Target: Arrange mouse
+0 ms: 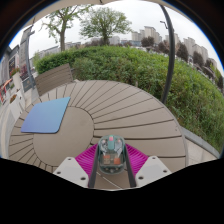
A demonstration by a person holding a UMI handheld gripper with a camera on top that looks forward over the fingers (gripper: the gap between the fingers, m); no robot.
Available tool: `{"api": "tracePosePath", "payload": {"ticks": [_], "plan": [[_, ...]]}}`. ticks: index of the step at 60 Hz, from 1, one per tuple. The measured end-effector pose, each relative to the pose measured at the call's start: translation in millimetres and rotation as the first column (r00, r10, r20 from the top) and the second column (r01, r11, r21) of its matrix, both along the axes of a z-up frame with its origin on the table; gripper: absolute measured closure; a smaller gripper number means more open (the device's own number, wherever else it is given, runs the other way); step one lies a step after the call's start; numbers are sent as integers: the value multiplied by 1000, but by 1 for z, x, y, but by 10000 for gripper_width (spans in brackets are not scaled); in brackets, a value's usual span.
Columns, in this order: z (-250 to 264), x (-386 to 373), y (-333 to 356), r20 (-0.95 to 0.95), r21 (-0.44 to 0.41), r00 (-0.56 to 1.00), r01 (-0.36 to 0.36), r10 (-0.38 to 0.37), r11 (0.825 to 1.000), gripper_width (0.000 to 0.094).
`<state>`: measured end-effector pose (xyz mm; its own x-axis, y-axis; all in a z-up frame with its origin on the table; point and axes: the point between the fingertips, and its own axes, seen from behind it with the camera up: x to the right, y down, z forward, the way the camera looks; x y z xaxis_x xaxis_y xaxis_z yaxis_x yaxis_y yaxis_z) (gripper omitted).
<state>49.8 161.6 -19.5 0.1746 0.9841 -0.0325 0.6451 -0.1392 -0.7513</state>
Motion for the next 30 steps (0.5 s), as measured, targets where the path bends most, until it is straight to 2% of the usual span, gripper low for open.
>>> {"api": "tracePosePath", "payload": {"ticks": [5,9,11,16,24,30], "plan": [[2,0,-4,11,24,999,-52,51,998,513],[10,0,-12,32,-13,998,-53,53,999,524],[25,-5,-16,13,-26,998,-56,56,998,524],[75,-32,-37,-51,4,993,-110,111,994,536],[134,-99,-109,-143,-34,971,-200,193,979,536],[130,-143,-168,-149,-43,960,-245,236,969,536]]}}
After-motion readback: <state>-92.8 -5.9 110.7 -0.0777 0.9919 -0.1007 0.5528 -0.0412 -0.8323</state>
